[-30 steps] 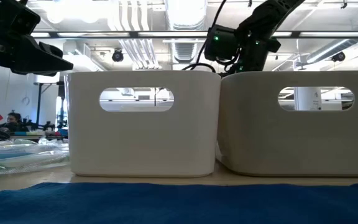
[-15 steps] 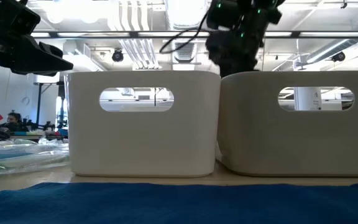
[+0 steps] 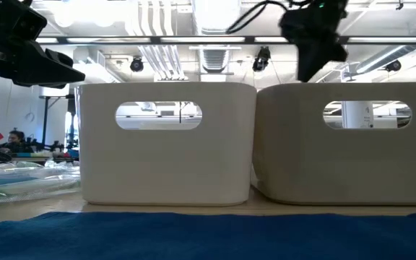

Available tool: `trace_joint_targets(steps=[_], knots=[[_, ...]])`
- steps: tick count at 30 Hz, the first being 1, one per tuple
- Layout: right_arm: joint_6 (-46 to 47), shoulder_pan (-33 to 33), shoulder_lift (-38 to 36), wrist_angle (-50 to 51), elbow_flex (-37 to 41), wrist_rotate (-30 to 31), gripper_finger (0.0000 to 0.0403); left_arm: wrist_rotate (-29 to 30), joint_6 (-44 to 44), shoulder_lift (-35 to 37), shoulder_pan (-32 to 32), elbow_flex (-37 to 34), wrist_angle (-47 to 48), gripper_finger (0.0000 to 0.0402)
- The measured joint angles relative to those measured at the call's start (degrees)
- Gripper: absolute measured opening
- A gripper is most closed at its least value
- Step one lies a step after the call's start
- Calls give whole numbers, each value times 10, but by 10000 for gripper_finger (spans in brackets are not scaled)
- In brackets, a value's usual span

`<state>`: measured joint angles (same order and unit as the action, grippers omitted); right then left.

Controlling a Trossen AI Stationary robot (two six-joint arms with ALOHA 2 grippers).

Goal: Pick & Place Toothbrushes
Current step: Put the blue toothbrush into the gray bin

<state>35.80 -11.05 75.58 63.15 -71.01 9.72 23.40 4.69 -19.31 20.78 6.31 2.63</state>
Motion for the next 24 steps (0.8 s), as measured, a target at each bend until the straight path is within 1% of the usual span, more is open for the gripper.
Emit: trace_joint_targets(steps=[3,7,9,11,14,19,22,24], knots=[[5,0,-30,29,2,15,66,0,0,0,0,0,0,5],[-3,0,-61,43,8,28,56,0,0,0,0,0,0,5],[-26,0,-73,44,8,30,52,0,0,0,0,0,0,5],[-75,0,-81,44,8,39,49,0,0,0,0,0,0,5],[-211,0,-89,44,8,40,45,0,0,0,0,0,0,5],[-528,0,-84,53,8,40,36,0,0,0,0,0,0,5],[-679,0,-69,50,9,43,29,0,0,0,0,0,0,5],[-771,0,-55,38,9,56,24,0,0,0,0,0,0,5]])
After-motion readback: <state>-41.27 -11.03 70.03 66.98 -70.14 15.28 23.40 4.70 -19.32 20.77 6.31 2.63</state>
